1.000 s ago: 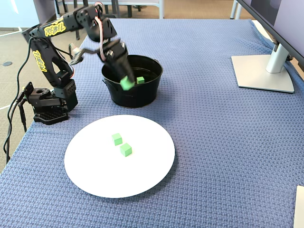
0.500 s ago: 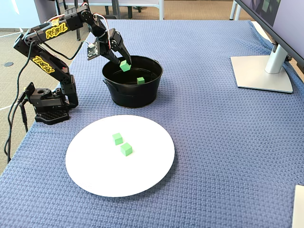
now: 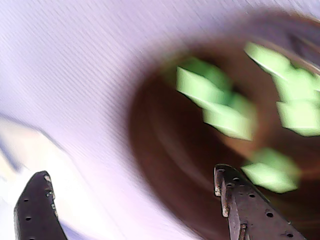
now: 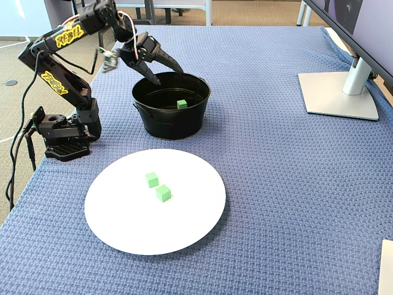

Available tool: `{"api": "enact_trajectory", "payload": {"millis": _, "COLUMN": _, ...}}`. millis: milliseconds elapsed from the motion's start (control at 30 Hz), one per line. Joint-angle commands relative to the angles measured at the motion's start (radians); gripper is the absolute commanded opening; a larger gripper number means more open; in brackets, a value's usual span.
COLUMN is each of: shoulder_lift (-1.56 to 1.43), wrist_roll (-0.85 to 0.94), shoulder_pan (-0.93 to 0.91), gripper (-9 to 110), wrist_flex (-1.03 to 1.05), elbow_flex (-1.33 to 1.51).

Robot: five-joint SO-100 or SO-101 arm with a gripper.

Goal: Pick up the green cubes from the white plate and place them in the black recipient

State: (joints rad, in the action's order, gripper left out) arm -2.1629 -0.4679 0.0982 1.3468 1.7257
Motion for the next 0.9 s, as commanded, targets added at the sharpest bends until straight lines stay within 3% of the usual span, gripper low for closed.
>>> {"api": "enact_trajectory", "payload": {"millis": 0, "shoulder_lift": 0.124, "wrist_roll": -0.058, "shoulder_pan": -0.265, "gripper": 33, "wrist_flex": 0.026, "elbow_flex": -0.204}}
{"api": "enact_trajectory", "payload": {"millis": 133, "shoulder_lift": 0.275, "wrist_roll": -0.061, "shoulder_pan": -0.468, "gripper": 30, "wrist_flex": -0.112, "elbow_flex": -0.141}}
{"api": "enact_trajectory", "payload": {"millis": 233, "shoulder_lift": 0.365, "wrist_roll": 0.067, "shoulder_pan": -0.511, "gripper": 30, "wrist_flex": -0.173, "elbow_flex": -0.058}}
{"api": "enact_trajectory", "payload": {"millis": 333, "shoulder_lift": 0.442, "wrist_roll": 0.066, "shoulder_pan": -0.558, "gripper": 27, "wrist_flex": -0.227, "elbow_flex": -0.005}}
{"api": "enact_trajectory", "payload": {"millis": 867, "shoulder_lift": 0.565, "wrist_roll": -0.012, "shoulder_pan": -0.620, "gripper": 32, "wrist_flex": -0.264, "elbow_flex": 0.114}}
